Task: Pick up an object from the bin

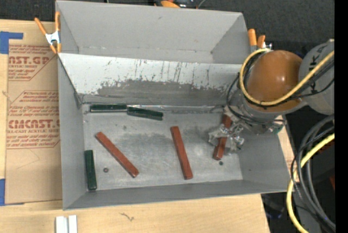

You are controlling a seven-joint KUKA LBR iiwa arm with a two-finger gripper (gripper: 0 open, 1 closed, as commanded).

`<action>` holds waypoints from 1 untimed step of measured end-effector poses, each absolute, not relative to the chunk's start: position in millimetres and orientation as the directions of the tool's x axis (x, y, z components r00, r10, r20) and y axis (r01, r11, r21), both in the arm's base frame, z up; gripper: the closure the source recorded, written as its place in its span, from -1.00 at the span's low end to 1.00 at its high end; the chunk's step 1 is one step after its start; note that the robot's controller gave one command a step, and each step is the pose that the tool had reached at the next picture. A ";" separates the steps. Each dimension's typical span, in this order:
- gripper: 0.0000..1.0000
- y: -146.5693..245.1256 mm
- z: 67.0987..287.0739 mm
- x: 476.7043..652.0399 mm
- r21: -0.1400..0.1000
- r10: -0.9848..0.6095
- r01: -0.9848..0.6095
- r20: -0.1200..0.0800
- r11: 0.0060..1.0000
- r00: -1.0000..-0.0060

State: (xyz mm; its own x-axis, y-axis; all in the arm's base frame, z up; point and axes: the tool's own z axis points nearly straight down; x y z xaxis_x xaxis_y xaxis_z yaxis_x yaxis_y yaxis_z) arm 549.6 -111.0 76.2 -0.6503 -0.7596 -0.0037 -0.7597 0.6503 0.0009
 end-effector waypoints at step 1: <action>1.00 -87.0 183.7 568.5 -0.008 -0.768 -0.768 -0.007 0.640 -0.640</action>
Offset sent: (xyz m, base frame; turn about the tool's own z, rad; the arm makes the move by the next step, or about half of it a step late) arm 0.0163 0.0222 0.1031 -0.0131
